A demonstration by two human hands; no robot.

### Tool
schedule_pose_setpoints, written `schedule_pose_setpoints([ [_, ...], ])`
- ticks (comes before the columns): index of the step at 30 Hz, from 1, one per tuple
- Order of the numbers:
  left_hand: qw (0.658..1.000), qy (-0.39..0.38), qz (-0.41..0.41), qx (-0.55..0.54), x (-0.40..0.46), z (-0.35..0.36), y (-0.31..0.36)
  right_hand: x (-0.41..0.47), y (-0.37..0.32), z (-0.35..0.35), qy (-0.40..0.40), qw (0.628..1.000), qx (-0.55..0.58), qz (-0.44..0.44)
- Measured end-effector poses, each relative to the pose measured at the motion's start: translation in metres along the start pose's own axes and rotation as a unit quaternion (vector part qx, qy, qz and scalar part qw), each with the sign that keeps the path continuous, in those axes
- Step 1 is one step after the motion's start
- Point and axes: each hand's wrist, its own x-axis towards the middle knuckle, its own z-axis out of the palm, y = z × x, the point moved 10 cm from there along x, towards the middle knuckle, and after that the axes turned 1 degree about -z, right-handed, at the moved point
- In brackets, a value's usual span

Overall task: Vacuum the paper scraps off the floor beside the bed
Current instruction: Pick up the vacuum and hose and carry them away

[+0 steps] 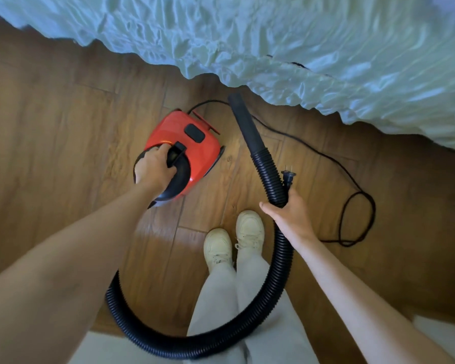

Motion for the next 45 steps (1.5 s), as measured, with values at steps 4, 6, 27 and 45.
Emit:
schedule_pose_setpoints([
  [4, 1.000, -0.011, -0.019, 0.005, -0.048, -0.022, -0.014, -0.029, -0.048, -0.001, -0.025, 0.999, -0.020, -0.043],
  [6, 1.000, -0.015, -0.025, 0.001, -0.075, -0.043, -0.023, -0.043, -0.075, 0.002, -0.038, 0.996, -0.035, -0.073],
  [27, 0.938, 0.197, -0.246, -0.143, -0.406, -0.380, -0.075, -0.275, -0.462, -0.014, -0.129, 0.926, -0.177, -0.306],
  [45, 0.878, 0.312, -0.313, -0.185, -0.479, -0.578, -0.228, -0.433, -0.698, 0.192, -0.208, 0.836, -0.251, -0.442],
])
